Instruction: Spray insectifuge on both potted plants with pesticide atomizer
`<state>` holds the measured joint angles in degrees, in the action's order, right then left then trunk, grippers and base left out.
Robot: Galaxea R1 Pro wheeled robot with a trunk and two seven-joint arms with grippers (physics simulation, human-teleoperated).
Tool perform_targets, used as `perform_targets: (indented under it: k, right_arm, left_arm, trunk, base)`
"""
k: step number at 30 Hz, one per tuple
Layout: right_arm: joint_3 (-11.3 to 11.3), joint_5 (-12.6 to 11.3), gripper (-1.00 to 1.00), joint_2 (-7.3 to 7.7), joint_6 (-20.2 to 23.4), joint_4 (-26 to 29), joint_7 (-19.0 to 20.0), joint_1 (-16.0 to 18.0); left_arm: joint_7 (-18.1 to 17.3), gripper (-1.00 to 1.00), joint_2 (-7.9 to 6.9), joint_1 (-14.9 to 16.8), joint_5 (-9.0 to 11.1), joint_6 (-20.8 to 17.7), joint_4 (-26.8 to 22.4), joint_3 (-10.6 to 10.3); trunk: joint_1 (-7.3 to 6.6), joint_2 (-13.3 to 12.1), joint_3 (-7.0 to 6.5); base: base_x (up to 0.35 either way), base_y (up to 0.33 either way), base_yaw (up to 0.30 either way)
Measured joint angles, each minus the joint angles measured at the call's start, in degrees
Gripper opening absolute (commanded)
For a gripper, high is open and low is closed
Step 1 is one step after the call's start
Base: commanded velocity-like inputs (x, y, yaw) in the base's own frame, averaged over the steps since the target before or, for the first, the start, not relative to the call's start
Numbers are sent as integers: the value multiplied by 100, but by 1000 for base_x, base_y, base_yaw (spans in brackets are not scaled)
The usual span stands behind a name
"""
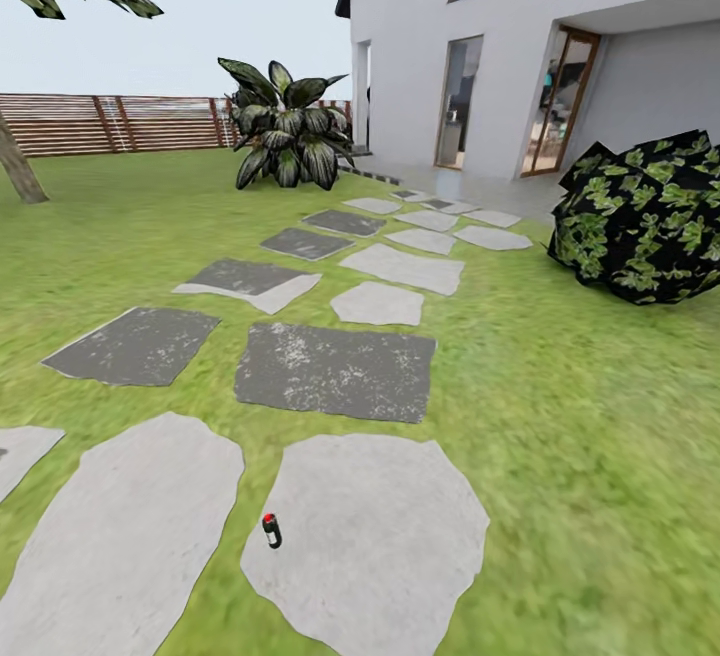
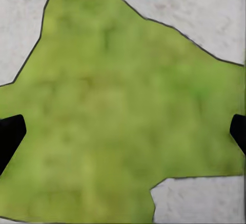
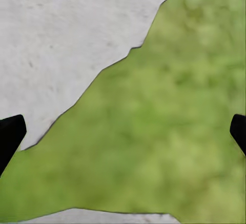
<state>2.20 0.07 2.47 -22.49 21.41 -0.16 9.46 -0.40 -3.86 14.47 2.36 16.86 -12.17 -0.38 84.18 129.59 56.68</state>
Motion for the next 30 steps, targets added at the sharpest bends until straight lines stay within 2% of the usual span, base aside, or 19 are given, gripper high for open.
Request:
perform_targets:
  k: [6, 30]
  right_arm:
    - [1, 0, 100, 0, 0, 1, 0, 0]
    - [1, 0, 100, 0, 0, -1, 6, 0]
  left_arm:
    - [0, 100, 16, 0, -5, -8, 8, 0]
    - [0, 100, 17, 0, -5, -7, 8, 0]
  trunk:
    - [1, 0, 0]
    - [2, 0, 0]
  base:
    - [268, -161, 0]
    - [173, -238, 0]
